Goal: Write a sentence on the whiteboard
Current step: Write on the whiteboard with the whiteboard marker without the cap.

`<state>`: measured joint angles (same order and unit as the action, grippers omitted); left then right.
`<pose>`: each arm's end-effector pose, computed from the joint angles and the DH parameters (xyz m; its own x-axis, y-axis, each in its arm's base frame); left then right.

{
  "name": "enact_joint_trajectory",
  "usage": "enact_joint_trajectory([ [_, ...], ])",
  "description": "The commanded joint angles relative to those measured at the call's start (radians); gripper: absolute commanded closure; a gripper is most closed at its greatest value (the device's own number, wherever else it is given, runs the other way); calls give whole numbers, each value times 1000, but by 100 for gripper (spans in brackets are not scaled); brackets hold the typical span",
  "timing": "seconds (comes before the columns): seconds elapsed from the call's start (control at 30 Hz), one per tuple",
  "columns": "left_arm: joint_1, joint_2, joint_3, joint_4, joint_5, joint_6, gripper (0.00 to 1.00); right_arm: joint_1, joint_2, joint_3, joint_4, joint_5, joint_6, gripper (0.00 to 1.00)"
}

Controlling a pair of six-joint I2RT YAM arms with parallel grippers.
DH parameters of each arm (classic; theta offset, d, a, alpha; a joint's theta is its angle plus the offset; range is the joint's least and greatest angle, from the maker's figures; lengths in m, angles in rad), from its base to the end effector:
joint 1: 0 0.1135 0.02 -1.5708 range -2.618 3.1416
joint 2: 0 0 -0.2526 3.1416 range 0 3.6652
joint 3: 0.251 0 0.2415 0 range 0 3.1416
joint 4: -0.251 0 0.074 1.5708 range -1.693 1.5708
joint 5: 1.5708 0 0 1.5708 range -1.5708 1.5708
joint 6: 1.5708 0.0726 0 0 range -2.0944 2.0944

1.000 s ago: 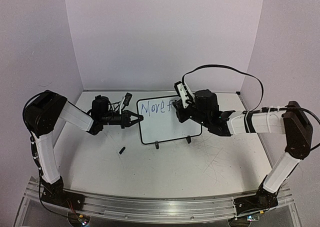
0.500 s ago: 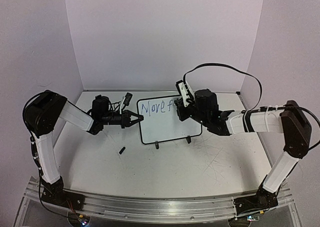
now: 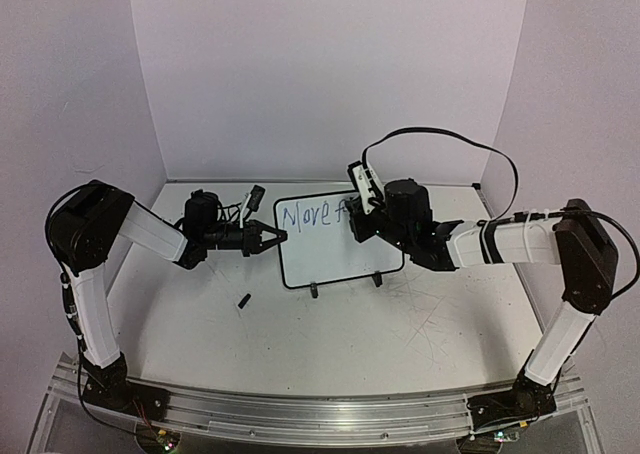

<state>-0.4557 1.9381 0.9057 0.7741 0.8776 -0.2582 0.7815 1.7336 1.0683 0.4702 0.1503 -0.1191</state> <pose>0.3333 -0.2255 0.1484 -0.4641 0.0457 -0.8846 0.8590 0.2670 -0.4368 0.3094 0.2916 0.2373 -0.0663 -0.2313 -0.9706 -0.6043 0.7834 -0.1454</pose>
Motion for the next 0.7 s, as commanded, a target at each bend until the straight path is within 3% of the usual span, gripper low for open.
enact_joint_trajectory([
  [0.0, 5, 2, 11, -77, -124, 89, 100, -2, -14, -9, 3, 20, 19, 100],
  [0.67, 3, 7, 14, -80, -123, 89, 100, -12, -51, -31, 27, 163, 21, 100],
])
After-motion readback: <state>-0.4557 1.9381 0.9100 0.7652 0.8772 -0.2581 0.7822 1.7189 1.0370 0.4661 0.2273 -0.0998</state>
